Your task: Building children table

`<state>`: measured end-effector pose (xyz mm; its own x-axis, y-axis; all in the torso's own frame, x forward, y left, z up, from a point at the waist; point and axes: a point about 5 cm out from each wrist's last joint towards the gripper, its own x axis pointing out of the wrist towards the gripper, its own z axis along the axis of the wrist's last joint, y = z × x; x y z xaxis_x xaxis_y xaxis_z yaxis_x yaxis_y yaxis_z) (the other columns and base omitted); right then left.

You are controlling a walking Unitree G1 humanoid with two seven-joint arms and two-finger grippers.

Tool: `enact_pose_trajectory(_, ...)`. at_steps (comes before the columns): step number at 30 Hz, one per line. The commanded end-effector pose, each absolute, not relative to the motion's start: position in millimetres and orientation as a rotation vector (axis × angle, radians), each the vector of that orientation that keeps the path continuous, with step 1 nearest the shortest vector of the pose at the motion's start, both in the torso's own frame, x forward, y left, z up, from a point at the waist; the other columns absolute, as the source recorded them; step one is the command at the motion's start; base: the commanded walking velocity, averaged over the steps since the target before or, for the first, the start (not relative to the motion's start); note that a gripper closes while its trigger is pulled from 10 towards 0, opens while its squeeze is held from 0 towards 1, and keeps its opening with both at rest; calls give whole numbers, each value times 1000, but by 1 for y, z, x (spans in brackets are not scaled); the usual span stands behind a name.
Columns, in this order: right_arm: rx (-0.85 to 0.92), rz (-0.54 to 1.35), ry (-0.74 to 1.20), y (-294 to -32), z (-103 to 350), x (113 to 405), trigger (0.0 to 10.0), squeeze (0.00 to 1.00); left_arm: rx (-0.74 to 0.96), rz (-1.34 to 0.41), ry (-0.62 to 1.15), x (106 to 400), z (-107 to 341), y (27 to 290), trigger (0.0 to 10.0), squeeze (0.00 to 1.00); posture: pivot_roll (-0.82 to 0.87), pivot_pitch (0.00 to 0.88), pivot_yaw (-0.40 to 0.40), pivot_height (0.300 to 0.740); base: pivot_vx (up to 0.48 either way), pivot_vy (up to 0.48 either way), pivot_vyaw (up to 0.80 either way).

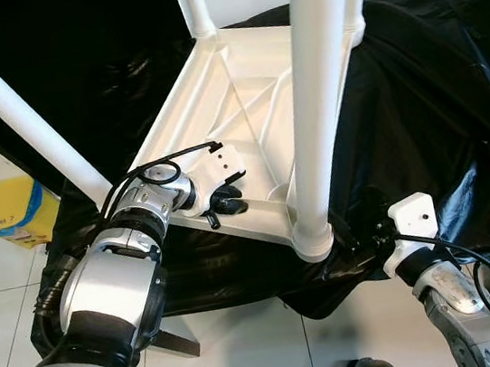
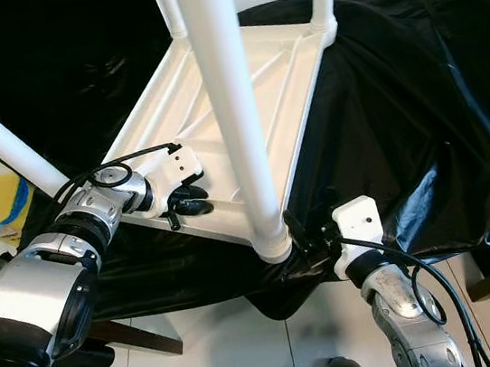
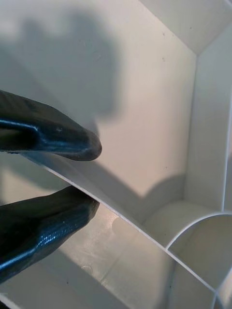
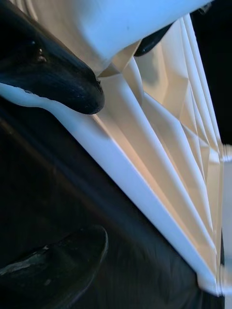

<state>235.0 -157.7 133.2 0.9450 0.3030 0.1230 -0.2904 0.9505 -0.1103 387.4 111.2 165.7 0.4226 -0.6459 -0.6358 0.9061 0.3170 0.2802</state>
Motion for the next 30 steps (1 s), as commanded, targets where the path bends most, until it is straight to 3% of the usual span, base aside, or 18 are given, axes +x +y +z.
enact_pose_trajectory(1, -89, 263, -137, -160, 132, 236, 10000, 0, 553, -911, 460, 388, 153, 138, 0, 0, -173, 137, 125, 740, 0, 0, 0)
enact_pose_trajectory(4, -88, 142, -157, -174, 135, 241, 10000, 0, 524, -918, 420, 383, 147, 146, 0, 0, -176, 132, 125, 740, 0, 0, 0)
enact_pose_trajectory(12, -72, 77, -153, -182, 135, 245, 10000, 0, 480, -923, 374, 375, 133, 150, 0, 0, -174, 115, 114, 740, 0, 0, 0)
enact_pose_trajectory(13, -65, 66, -153, -182, 134, 245, 10000, 0, 476, -916, 345, 374, 131, 148, 1255, 0, -172, 111, 112, 740, 0, 0, 0)
enact_pose_trajectory(14, -60, 57, -154, -182, 134, 246, 10000, 0, 472, -911, 323, 373, 130, 146, 1255, 0, -172, 111, 112, 740, 0, 0, 0)
enact_pose_trajectory(15, -60, 52, -154, -182, 134, 247, 10000, 0, 457, -924, 298, 372, 130, 143, 10000, 337, -168, 105, 105, 740, 0, 0, 0)
enact_pose_trajectory(16, -60, 52, -154, -182, 134, 247, 10000, 0, 457, -924, 298, 372, 130, 143, 10000, 337, -168, 105, 105, 740, 0, 0, 0)
enact_pose_trajectory(17, -61, 50, -157, -182, 134, 248, 10000, 0, 436, -924, 279, 372, 131, 140, 10000, 1000, -167, 104, 103, 740, 0, 0, 0)
enact_pose_trajectory(24, -61, 40, -172, -182, 137, 253, 10000, 0, 396, -879, 155, 375, 147, 141, 10000, 1000, -167, 89, 98, 740, 0, 0, 0)
enact_pose_trajectory(25, -60, 39, -174, -183, 138, 253, 10000, 0, 375, -848, 123, 377, 154, 146, 10000, 325, -168, 85, 97, 740, 0, 0, 0)
enact_pose_trajectory(26, -57, 39, -176, -184, 138, 252, 10000, 0, 362, -826, 85, 377, 159, 151, 10000, 0, -169, 82, 98, 740, 0, 0, 0)
enact_pose_trajectory(29, -53, 38, -179, -185, 138, 251, 10000, 12, 345, -798, 29, 374, 167, 159, 10000, 0, -169, 81, 100, 740, 0, 0, 0)
enact_pose_trajectory(30, -47, 42, -181, -185, 138, 250, 10000, 71, 327, -788, -4, 370, 170, 163, 10000, 0, -169, 81, 101, 740, 0, 0, 0)
